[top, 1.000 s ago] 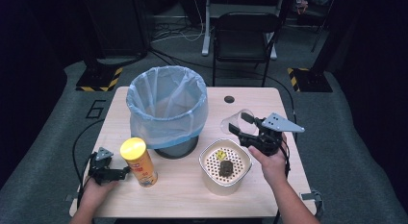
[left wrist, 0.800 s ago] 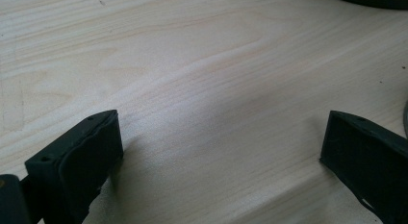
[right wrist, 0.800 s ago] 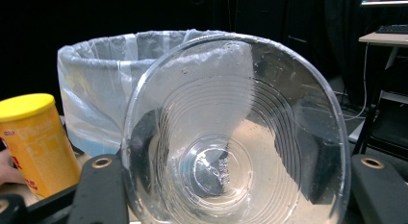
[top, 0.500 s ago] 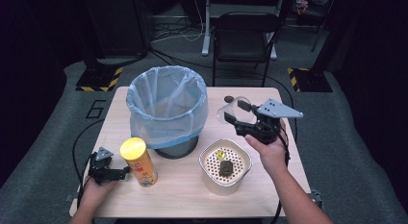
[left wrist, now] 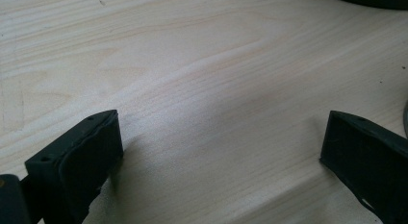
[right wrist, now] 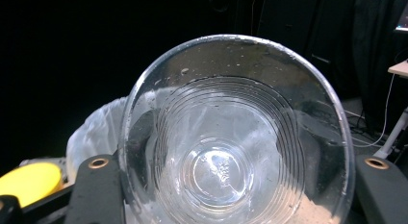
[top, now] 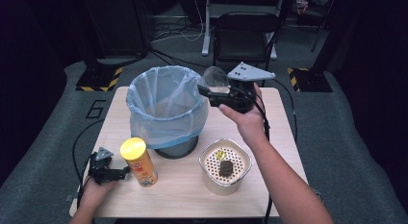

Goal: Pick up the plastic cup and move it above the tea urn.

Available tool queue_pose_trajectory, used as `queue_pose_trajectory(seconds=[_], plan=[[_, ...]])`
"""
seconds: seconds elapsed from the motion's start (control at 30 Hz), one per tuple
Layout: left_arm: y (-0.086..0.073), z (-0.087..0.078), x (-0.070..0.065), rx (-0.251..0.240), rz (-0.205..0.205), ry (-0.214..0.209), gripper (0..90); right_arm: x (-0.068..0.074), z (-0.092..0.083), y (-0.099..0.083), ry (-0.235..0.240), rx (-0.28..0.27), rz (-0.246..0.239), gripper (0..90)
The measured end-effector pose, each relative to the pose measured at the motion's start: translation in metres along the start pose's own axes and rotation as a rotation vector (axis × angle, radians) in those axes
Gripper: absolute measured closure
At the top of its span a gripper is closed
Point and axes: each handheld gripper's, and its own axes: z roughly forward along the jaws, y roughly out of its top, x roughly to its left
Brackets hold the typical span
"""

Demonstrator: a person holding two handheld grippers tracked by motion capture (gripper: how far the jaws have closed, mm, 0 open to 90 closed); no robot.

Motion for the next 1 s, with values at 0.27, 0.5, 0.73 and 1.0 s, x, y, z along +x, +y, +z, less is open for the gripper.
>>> queue_pose_trajectory(seconds=[0.27, 0.5, 0.73, 1.0], plan=[[0.000, 0.000, 0.000, 0.000, 0.003, 0.001, 0.7, 0.009, 0.048, 0.012, 0.026, 0.019, 0.000, 34.6], [0.000, 0.000, 0.000, 0.000, -0.002, -0.001, 0.6, 0.015, 0.081, 0.009, 0.037, 0.086, 0.023, 33.4], [0.000, 0.000, 0.000, -0.001, -0.002, -0.001, 0.6, 0.017, 0.100, 0.010, 0.033, 0.104, 0.050, 33.4], [0.000, 0.000, 0.000, -0.001, -0.002, -0.002, 0.7, 0.024, 0.109, 0.010, 0.035, 0.146, 0.041, 21.3]])
